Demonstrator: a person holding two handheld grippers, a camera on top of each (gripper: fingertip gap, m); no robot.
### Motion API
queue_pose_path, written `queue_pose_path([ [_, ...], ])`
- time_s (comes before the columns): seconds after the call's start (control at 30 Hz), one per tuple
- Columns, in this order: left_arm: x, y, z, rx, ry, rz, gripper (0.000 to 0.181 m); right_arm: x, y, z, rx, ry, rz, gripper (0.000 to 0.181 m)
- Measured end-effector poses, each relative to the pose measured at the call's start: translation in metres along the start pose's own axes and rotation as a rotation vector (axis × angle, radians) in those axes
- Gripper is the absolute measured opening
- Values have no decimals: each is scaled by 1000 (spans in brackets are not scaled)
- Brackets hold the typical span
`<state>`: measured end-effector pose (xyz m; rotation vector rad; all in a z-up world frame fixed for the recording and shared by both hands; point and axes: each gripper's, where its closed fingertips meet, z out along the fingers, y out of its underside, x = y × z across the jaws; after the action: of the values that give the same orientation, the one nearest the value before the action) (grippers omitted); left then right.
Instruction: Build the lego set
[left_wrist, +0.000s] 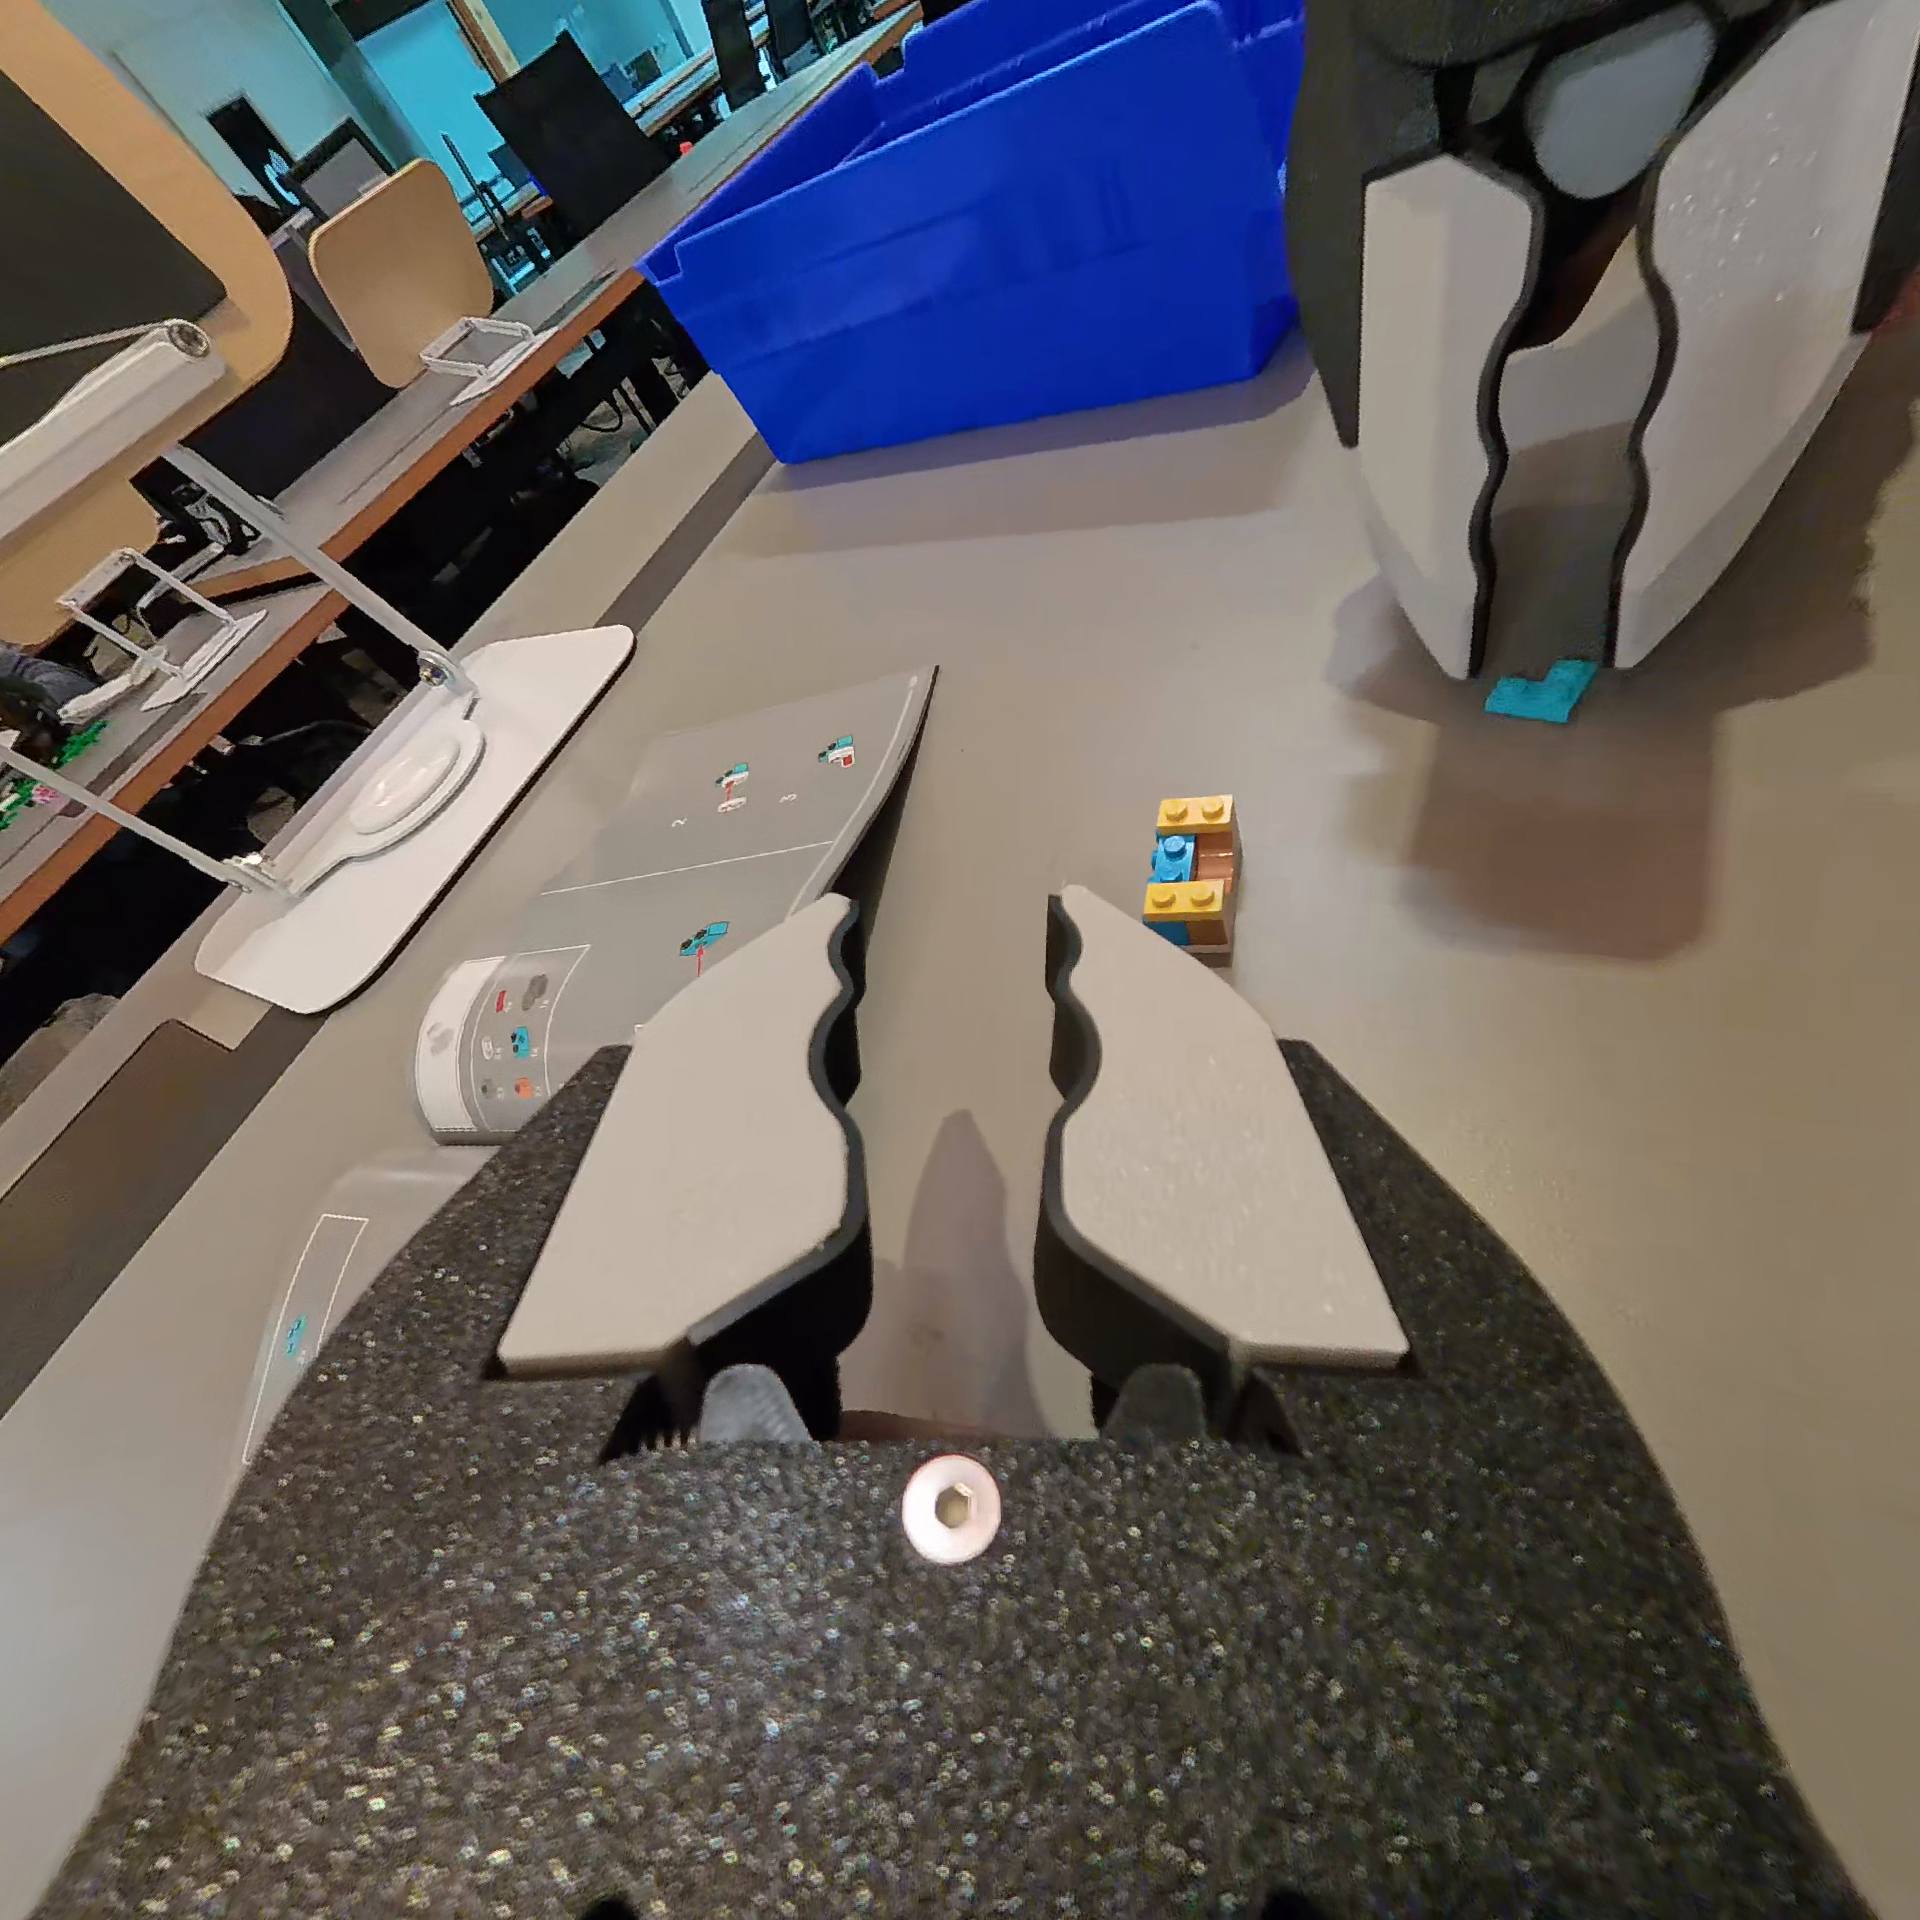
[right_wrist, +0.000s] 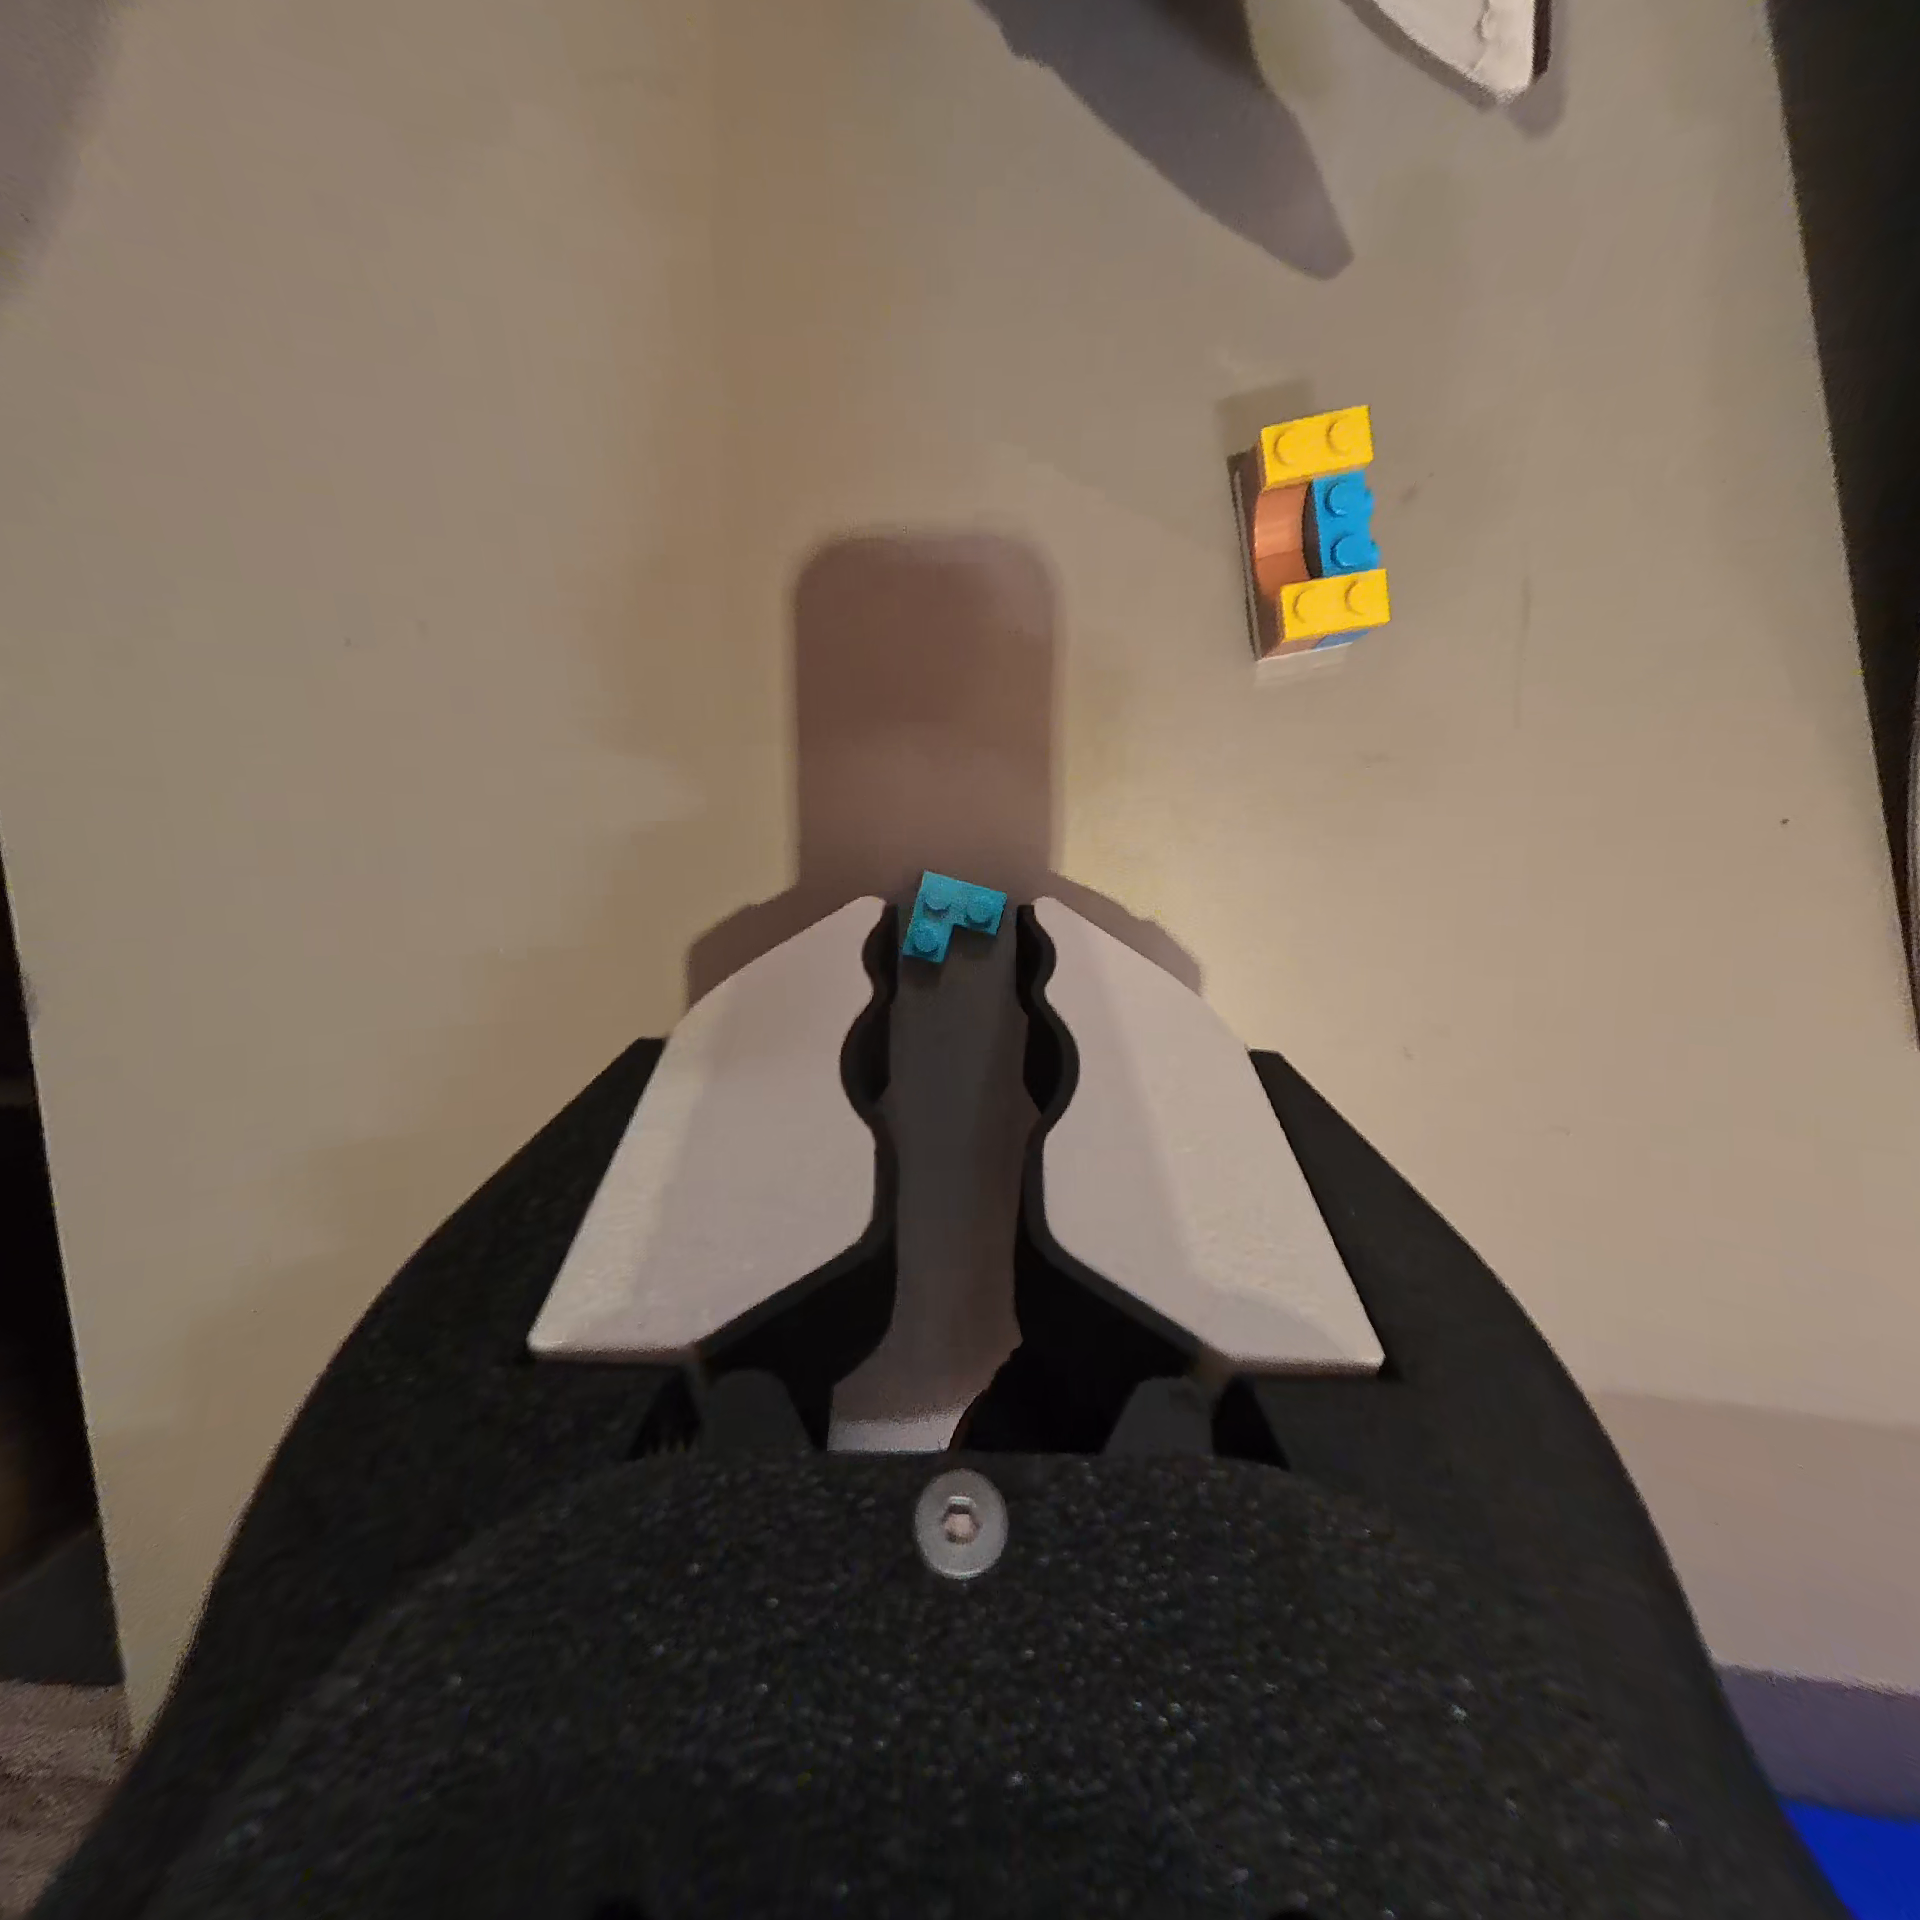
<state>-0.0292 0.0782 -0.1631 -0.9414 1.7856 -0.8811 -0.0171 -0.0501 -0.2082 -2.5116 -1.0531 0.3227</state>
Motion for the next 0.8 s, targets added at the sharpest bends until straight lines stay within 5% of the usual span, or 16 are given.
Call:
queue_pose_path([
  [0.13,1,-1,-1,12,11,9,33,5,-4,-32,61,32,10,28],
  [0.27,1,-3,-3,30,14,6,33,43,3,-121,173,185,20,26],
  [0.4,0,-4,-4,47,13,12,33,117,69,-192,124,341,80,20],
  [0.6,-7,-4,-4,54,-32,17,33,218,170,-168,-126,275,72,19],
  [0.8,-16,-3,-4,56,-93,15,32,261,167,-136,-84,155,-29,18],
])
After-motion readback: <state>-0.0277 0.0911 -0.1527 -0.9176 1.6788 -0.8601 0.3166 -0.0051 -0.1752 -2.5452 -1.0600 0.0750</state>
